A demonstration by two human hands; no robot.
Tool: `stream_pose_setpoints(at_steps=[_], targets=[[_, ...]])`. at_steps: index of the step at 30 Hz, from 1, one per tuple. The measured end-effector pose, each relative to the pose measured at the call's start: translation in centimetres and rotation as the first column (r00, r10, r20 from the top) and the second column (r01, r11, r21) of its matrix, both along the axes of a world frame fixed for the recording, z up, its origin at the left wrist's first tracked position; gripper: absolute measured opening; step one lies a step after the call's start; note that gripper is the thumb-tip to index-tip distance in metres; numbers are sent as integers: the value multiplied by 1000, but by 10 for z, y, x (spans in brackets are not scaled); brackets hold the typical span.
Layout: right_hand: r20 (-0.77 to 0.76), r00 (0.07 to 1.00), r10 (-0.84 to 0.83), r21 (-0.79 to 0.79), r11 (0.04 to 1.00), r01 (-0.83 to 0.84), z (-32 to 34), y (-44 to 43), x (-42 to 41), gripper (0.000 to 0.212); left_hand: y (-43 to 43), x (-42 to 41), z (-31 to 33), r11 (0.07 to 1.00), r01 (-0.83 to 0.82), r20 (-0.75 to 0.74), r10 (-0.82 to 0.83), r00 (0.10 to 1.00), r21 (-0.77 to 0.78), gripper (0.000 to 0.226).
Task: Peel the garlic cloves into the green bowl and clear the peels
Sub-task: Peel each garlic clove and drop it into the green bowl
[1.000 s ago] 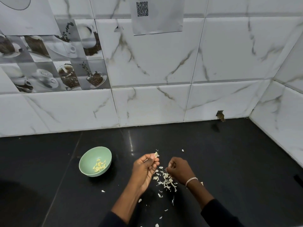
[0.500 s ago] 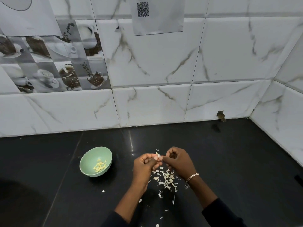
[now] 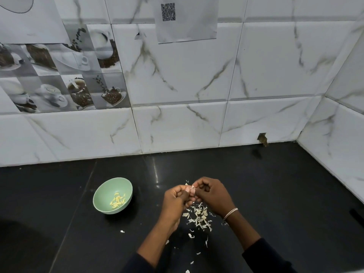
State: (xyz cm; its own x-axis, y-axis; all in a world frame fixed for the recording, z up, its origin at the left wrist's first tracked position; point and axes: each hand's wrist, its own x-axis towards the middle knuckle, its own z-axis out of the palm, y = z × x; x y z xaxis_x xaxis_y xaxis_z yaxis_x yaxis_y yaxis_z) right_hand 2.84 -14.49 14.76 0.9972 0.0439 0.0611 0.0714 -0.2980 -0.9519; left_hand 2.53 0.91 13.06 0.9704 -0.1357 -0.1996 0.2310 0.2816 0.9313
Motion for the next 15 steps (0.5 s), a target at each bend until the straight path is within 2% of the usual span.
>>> stream_pose_setpoints(at_steps=[7, 12, 15], targets=[[-72, 995, -64, 245, 966, 80, -1, 0, 1, 7, -1, 0, 10, 994, -53, 164, 37, 986, 98, 12], [-95, 995, 22, 303, 953, 7, 2, 1, 1, 7, 0, 1, 12, 974, -118, 232, 72, 970, 192, 5], [-96, 995, 40, 260, 965, -14, 5, -1, 2, 10, -2, 0, 11, 968, -120, 241, 66, 968, 218, 6]])
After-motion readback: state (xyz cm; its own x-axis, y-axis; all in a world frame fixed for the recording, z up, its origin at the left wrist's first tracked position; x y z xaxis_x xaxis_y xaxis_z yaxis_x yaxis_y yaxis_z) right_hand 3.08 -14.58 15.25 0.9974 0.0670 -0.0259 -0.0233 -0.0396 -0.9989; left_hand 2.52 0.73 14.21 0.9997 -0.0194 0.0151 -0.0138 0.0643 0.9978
